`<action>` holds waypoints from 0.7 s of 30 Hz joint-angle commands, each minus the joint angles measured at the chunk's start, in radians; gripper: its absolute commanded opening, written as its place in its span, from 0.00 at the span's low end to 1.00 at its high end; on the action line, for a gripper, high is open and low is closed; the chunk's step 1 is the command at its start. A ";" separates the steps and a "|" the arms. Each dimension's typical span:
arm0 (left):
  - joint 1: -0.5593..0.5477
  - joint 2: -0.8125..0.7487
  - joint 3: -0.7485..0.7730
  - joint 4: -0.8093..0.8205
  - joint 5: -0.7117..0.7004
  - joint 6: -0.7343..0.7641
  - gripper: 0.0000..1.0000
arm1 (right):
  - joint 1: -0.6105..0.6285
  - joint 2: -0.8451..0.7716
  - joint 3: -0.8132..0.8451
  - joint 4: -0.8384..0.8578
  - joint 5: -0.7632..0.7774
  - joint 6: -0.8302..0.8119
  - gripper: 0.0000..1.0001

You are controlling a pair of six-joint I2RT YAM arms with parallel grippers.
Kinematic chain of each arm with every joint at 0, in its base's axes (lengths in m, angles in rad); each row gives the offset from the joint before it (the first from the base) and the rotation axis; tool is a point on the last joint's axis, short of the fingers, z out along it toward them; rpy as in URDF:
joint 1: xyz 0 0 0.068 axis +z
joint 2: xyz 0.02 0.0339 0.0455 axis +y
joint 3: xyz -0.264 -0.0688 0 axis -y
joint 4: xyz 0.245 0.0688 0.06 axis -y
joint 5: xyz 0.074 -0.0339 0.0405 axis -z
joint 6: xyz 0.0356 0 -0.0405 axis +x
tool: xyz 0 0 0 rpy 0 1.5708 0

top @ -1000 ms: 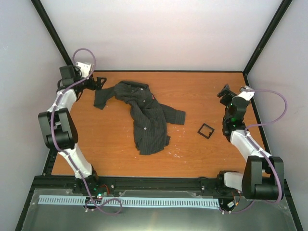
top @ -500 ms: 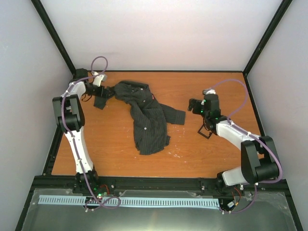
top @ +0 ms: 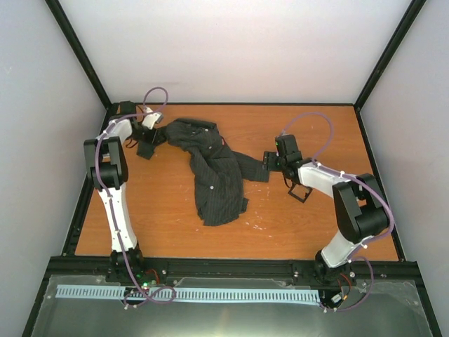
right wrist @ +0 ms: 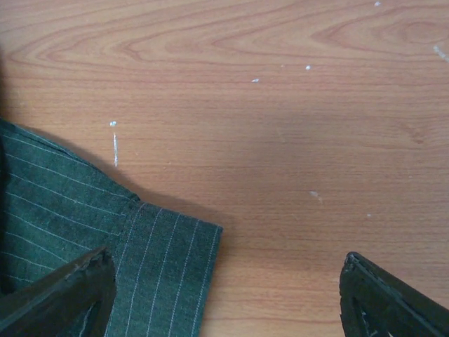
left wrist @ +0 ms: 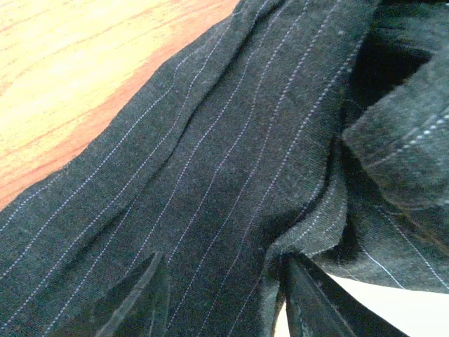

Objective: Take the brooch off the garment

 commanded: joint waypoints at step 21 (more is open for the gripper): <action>-0.011 -0.166 -0.005 0.046 -0.063 -0.055 0.01 | 0.081 0.317 0.249 -0.142 -0.041 0.035 0.56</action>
